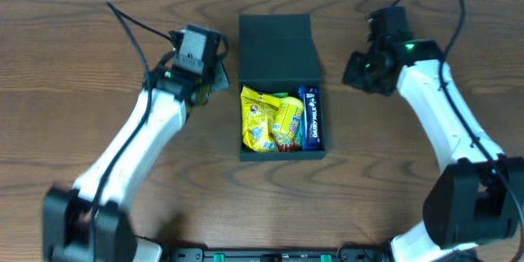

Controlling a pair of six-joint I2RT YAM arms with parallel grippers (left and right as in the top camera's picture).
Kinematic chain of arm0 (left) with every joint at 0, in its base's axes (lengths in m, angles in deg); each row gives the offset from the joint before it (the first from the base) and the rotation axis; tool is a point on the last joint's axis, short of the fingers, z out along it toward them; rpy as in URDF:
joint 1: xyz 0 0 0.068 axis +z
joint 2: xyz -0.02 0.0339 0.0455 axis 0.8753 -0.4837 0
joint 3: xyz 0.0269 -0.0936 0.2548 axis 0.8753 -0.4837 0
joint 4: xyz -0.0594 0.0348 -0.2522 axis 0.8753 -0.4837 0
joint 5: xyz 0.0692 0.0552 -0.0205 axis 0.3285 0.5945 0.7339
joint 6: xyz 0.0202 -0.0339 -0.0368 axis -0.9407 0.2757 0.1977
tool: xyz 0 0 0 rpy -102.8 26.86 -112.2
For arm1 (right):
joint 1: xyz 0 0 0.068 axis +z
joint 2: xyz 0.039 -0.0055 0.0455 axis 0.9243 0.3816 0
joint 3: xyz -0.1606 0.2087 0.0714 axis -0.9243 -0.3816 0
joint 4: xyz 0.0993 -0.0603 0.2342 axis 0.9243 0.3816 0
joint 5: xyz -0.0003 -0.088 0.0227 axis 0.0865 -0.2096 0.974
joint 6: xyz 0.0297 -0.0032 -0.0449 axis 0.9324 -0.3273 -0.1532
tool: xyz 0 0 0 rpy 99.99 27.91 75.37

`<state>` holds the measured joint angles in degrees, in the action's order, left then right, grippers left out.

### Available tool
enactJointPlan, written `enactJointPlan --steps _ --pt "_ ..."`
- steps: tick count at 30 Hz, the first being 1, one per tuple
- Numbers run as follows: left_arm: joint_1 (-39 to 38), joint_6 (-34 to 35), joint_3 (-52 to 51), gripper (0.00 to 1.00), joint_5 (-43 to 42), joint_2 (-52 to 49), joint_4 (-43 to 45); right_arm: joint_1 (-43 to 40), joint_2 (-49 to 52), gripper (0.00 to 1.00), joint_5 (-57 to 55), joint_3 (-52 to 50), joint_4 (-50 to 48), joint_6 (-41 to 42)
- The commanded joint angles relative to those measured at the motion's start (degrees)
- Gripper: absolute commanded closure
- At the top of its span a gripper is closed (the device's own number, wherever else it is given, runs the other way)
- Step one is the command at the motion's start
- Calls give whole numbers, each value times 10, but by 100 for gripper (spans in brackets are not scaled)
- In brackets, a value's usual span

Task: Pack container
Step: 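Insert the Dairy Milk bar into the box beside the Oreo, then swing the box lid closed with both grippers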

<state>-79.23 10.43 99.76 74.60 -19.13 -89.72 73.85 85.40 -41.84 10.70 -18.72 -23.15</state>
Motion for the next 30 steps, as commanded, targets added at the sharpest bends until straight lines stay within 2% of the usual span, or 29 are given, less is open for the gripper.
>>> enactJointPlan --steps 1,7,11,14,18,23,30 --pt "36 -2 9 94 -126 -73 47 -17 49 99 72 -1 -30 -11" --pt "89 63 16 94 -277 -200 144 -20 159 98 178 -1 -132 -12" --pt "91 70 74 94 -347 -282 151 -15 213 99 257 1 -208 3" --pt "90 70 127 94 -388 -323 148 -4 223 99 294 1 -239 2" --pt "90 68 160 95 -396 -336 145 9 223 99 340 1 -278 -19" --pt "90 39 201 94 -452 -336 131 9 222 99 410 6 -308 -52" --pt "90 -70 275 94 -445 -298 -1 -5 186 98 425 63 -248 -128"
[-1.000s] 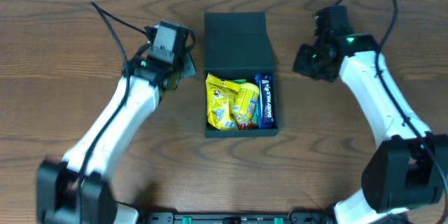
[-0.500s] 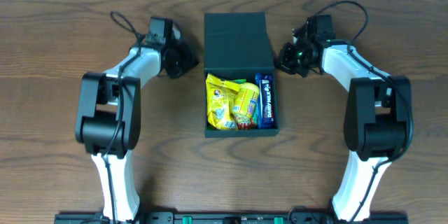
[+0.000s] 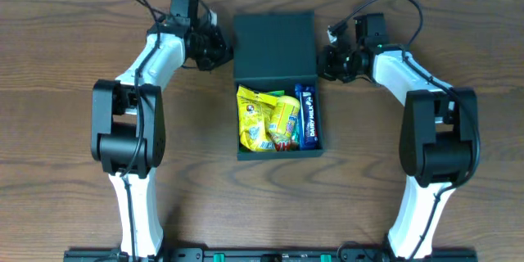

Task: Pack container
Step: 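Swing the box lid closed with both grippers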

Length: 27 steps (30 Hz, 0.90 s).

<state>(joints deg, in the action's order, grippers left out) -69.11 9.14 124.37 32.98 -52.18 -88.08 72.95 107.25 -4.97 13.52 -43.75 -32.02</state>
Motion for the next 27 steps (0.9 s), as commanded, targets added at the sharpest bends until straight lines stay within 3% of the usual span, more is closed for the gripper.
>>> enactJointPlan --steps 1,7,11,18,21,27 --pt "-11 -78 34 94 -13 55 -40 4 -49 99 50 48 28 -58" --pt "-19 -190 34 94 50 184 -154 12 -158 99 -26 72 142 -137" --pt "-29 -226 34 94 84 269 -211 16 -246 99 -66 72 208 -168" --pt "-33 -230 34 94 168 415 -295 16 -410 99 -203 72 319 -168" --pt "-33 -230 19 94 165 447 -325 12 -438 99 -239 68 356 -143" --pt "-33 -186 -162 94 164 502 -247 0 -444 99 -255 -47 342 -75"
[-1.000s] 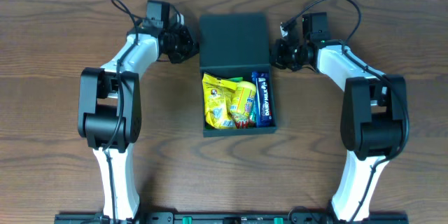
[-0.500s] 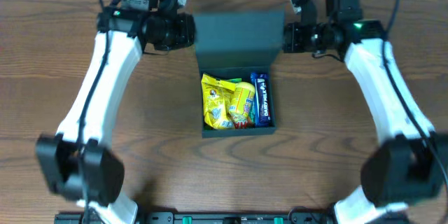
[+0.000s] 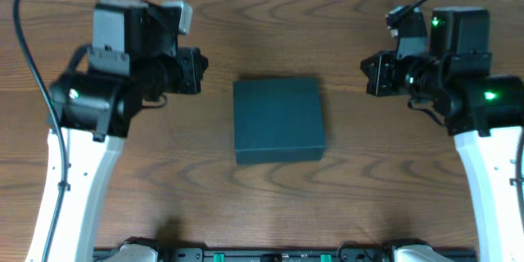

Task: Pack container
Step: 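Swing the box lid closed with both grippers, then press both grippers on the closed box sides to square it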

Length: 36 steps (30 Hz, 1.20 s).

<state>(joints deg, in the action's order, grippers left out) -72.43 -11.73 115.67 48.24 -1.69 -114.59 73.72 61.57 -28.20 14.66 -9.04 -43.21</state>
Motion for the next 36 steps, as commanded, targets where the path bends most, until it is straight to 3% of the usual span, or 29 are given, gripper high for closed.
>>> enactJointPlan --steps 1,8,13,21,27,36 --pt "1 35 -120 94 7 0 45 -7 13 98 -14 -91 -23 43" --pt "-5 61 -349 95 -120 -20 282 26 14 98 84 -269 -105 45" --pt "-57 20 -357 95 -119 -20 332 74 8 98 84 -351 -116 82" --pt "-168 26 -357 94 -71 -87 397 129 -2 98 84 -463 -223 166" --pt "-177 40 -357 94 -71 -155 405 130 -14 98 68 -468 -222 167" --pt "-178 47 -357 94 -54 -161 382 131 -109 98 71 -465 -205 155"
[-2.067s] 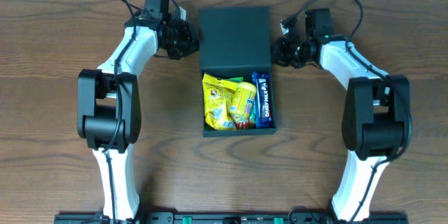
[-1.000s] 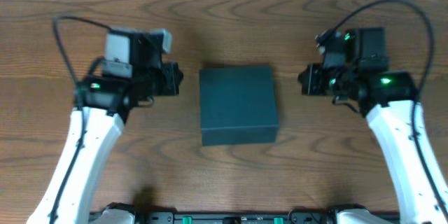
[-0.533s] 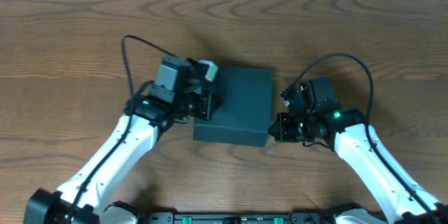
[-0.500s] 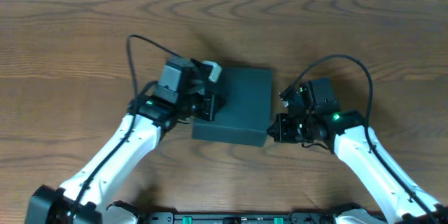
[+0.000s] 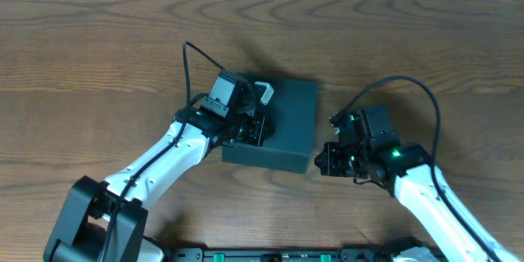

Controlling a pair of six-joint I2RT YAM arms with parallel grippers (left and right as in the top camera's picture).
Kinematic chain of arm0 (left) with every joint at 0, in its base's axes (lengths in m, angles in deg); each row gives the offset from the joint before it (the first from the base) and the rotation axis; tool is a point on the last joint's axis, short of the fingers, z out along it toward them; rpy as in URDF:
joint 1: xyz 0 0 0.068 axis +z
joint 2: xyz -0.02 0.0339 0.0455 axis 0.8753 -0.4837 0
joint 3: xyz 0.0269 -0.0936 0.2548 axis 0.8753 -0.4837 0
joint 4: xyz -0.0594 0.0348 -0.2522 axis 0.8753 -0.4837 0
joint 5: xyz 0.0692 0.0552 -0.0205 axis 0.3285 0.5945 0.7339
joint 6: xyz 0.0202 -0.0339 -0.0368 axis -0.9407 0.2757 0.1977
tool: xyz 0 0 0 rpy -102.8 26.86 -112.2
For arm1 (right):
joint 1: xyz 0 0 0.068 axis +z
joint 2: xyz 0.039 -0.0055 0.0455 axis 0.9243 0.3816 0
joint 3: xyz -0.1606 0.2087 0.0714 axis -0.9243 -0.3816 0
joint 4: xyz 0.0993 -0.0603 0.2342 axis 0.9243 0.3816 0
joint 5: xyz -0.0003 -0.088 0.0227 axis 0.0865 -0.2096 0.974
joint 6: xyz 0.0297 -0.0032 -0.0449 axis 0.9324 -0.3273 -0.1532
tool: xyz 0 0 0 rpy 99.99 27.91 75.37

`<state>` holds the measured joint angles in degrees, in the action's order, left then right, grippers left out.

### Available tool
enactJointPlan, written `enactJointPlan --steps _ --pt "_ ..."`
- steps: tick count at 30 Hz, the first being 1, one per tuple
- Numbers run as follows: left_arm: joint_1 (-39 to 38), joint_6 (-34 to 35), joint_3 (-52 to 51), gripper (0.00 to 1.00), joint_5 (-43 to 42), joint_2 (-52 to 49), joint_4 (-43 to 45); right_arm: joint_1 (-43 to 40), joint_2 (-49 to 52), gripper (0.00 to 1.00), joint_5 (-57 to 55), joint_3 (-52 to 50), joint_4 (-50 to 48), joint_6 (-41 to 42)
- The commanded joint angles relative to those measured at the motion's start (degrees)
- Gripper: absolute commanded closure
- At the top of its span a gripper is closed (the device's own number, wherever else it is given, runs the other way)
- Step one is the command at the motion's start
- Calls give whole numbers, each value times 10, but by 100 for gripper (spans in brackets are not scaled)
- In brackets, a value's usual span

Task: Pack container
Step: 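Press both grippers on the closed box sides to square it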

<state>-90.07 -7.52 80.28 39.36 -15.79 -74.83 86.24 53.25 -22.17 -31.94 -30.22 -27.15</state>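
Note:
The dark container (image 5: 286, 123) lies shut in the middle of the table, a little askew, with its contents hidden. My left gripper (image 5: 255, 119) is low over the box's left part, its fingers against the lid. My right gripper (image 5: 321, 164) is low at the box's front right corner, close to its side wall. The overhead view does not show how far either pair of jaws is parted.
The wooden table (image 5: 98, 65) stretches around the box on all sides. A black cable (image 5: 188, 70) loops up from the left wrist, and another cable (image 5: 409, 86) arcs over the right wrist. The arm bases stand at the near edge.
Both arms were raised well clear on either side of the shut box, which sat square. Now both are low at the box, left on its lid, right at its front corner. The box is turned slightly.
The box stood open with yellow and blue snack packs inside, its lid laid back and a gripper off to each side. Then both grippers were at the lid's side edges. Then the lid was shut and the arms apart. Now both grippers are back at the shut box.

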Motion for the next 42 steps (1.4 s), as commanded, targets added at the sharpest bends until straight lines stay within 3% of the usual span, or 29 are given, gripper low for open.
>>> enactJointPlan --steps 1,6,17,23,31,35,40,42 --pt "-2 9 -3 94 35 -20 -14 10 -31 98 23 0 11 -15" --pt "-2 9 -3 94 35 -20 -11 82 -33 98 5 -29 -24 -3" --pt "-2 16 -3 94 35 -20 -9 276 21 98 -268 -57 -185 135" --pt "-2 20 -3 94 34 -20 -9 300 94 98 -320 -57 -261 155" --pt "-2 24 -3 94 34 -20 -9 300 96 98 -397 -56 -264 183" --pt "-2 25 -2 94 19 -17 -9 300 85 98 -354 -48 -257 170" --pt "11 31 -1 94 20 41 -15 298 0 98 -345 7 -110 158" --pt "22 35 -1 94 57 112 -41 285 -73 98 -383 33 -53 158"
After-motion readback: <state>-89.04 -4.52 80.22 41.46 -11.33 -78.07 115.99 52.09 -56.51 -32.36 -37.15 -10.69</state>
